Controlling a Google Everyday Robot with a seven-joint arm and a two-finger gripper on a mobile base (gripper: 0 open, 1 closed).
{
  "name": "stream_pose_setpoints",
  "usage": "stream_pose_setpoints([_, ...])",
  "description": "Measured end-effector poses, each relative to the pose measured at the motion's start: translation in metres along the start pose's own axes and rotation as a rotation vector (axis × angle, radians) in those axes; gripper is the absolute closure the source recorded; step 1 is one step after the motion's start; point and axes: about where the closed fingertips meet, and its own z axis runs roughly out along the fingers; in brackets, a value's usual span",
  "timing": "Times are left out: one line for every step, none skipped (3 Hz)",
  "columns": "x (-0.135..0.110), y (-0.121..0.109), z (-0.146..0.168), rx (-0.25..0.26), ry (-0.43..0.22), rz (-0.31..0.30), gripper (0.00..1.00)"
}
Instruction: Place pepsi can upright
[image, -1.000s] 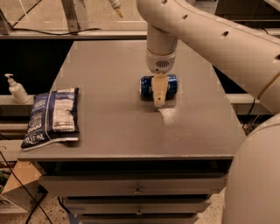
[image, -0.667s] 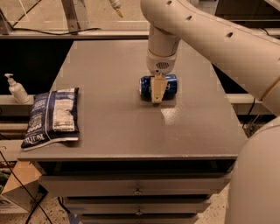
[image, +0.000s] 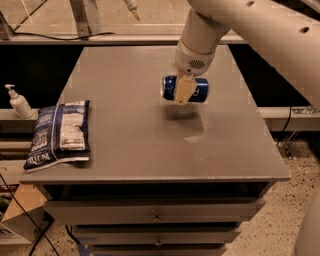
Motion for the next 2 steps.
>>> stream_pose_setpoints([-0.003, -0.001, -0.046, 0.065, -0.129, -0.006, 1.0])
stream_pose_setpoints([-0.002, 0.001, -0.084, 0.092, -0.288, -0.003, 1.0])
